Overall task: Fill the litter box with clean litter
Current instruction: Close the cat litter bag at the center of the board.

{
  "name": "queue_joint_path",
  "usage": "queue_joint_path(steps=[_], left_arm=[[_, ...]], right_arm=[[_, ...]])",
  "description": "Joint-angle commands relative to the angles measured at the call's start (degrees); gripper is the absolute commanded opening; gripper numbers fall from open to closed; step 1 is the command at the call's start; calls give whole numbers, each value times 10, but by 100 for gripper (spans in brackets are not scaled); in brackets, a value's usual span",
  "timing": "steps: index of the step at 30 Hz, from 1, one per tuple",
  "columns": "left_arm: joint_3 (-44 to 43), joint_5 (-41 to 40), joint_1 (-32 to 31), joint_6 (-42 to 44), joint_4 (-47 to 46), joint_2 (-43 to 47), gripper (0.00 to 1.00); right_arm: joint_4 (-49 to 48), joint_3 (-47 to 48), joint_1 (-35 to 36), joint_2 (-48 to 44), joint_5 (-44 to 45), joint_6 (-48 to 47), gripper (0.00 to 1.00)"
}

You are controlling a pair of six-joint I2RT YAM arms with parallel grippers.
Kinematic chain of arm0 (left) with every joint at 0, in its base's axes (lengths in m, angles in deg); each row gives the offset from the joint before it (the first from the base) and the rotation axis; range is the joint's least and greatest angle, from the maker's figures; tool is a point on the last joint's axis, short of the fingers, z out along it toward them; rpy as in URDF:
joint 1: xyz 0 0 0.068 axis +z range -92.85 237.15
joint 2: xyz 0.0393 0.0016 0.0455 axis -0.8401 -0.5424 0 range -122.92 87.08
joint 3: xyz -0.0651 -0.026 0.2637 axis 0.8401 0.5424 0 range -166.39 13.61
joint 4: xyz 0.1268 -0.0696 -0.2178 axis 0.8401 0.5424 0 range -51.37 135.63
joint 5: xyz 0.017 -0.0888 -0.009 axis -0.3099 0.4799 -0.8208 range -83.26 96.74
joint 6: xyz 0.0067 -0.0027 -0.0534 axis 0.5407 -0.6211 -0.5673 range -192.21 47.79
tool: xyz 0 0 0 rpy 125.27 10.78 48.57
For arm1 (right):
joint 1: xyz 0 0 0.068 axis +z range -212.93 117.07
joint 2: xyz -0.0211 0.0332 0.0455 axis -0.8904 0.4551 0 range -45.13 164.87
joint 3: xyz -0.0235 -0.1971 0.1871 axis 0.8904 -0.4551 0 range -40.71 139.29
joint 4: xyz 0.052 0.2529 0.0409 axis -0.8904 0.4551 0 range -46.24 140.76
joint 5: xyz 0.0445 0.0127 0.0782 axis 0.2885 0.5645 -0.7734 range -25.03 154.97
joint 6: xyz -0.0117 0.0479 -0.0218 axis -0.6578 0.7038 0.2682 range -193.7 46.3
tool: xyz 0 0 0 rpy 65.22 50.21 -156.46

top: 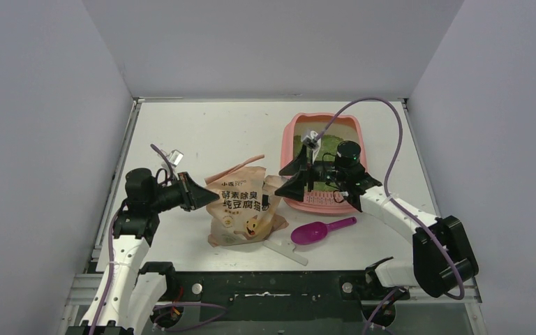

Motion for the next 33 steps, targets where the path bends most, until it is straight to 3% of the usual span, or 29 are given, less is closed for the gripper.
queue_joint_path(steps=[1, 6, 10, 22, 29, 33], left_arm=[[-18, 15, 4, -2, -20, 17, 0], [-18, 15, 4, -3, -20, 18, 0], [-16, 15, 4, -4, -20, 18, 0], [-19, 16, 5, -4, -15, 25, 0], [-16, 16, 5, -7, -20, 25, 0], [-15, 13, 6, -12, -21, 28, 0]], right_arm=[[10, 10, 6, -16, -17, -115, 100], [82, 19, 12, -7, -25, -184, 100], [84, 18, 17, 1, -26, -192, 100], [150, 45, -4, 2, 58, -246, 100], [59, 52, 19, 60, 7, -122, 100], [55, 86, 35, 105, -16, -44, 97]])
